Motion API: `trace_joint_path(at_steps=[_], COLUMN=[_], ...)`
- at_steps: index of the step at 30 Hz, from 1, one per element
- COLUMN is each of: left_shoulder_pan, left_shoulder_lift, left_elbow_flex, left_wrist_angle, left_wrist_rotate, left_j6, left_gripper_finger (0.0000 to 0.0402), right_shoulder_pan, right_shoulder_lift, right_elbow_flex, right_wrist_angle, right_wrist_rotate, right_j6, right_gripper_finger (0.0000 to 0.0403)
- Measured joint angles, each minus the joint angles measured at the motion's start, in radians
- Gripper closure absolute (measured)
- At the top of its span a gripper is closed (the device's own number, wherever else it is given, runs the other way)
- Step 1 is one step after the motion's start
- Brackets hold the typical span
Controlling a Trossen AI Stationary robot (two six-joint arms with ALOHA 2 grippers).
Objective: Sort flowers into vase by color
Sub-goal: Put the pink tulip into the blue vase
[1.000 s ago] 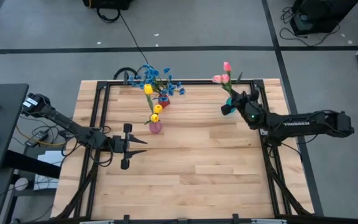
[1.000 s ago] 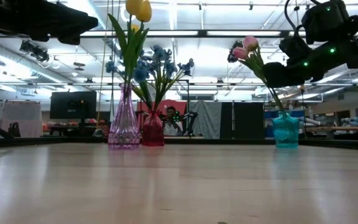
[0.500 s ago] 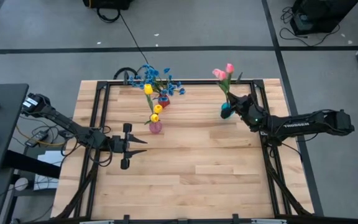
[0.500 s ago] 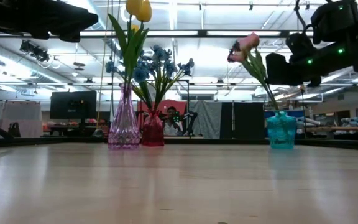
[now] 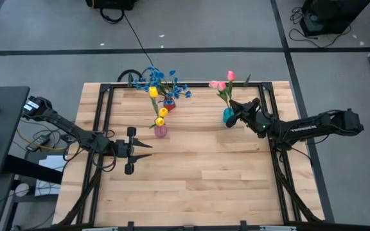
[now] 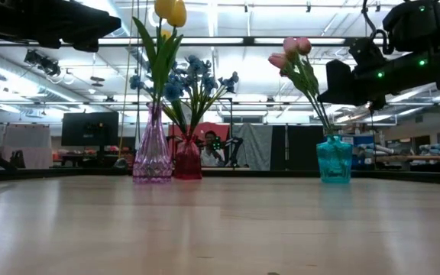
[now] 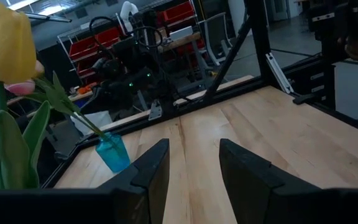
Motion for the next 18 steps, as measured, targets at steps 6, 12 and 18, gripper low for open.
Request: trace_joint_path(at_steps=[6,12,18], left_shoulder_pan=[0.0,0.0,0.0], left_shoulder_lift=[0.0,0.0,0.0], left_elbow_flex=[0.0,0.0,0.0], left_wrist_angle=[-0.001,-0.001,0.01], left_wrist_rotate=[-0.001,-0.014,-0.023], left_j6=[0.0,0.003,0.02], left_gripper_finger=[0.0254,0.0255,0.0255], right_shoulder_pan=[0.033,0.054,0.068], right_shoulder_lift=[0.027,0.025,0.026], right_elbow_flex=[0.0,0.001,0.001], right_wrist_angle=[-0.039,-0.073,-0.105], right_wrist_rotate=[0.009,0.009,0.01], right_j6=[-0.022,-0.043,-0.079], right_gripper_finger=[0.0391,0.0379,0.0353])
